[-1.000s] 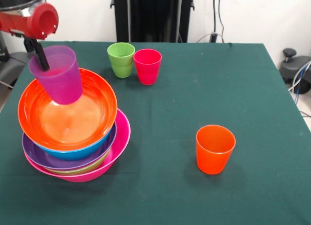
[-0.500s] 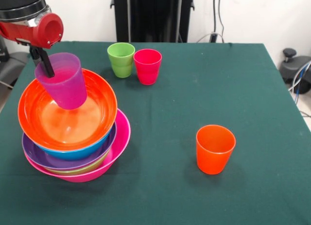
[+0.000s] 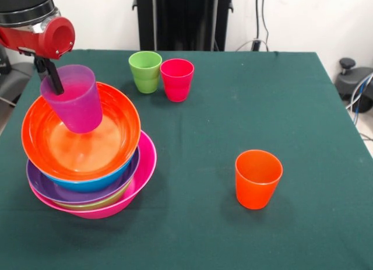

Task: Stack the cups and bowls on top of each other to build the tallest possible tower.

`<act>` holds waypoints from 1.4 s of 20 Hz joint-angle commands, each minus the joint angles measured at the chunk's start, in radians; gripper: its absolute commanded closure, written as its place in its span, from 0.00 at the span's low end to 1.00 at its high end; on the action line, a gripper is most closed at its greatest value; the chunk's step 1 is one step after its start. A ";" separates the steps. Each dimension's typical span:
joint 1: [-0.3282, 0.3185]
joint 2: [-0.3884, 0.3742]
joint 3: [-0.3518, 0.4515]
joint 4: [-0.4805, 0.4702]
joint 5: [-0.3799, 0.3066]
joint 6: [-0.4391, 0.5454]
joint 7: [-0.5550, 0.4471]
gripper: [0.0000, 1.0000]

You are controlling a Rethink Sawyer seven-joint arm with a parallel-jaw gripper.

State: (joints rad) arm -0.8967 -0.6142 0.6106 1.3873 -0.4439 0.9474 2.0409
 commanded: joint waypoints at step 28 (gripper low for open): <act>-0.038 -0.153 0.005 0.333 -0.052 -0.172 -0.123 1.00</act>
State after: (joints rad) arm -0.9291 -0.7137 0.6113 1.6181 -0.4792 0.7807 2.0409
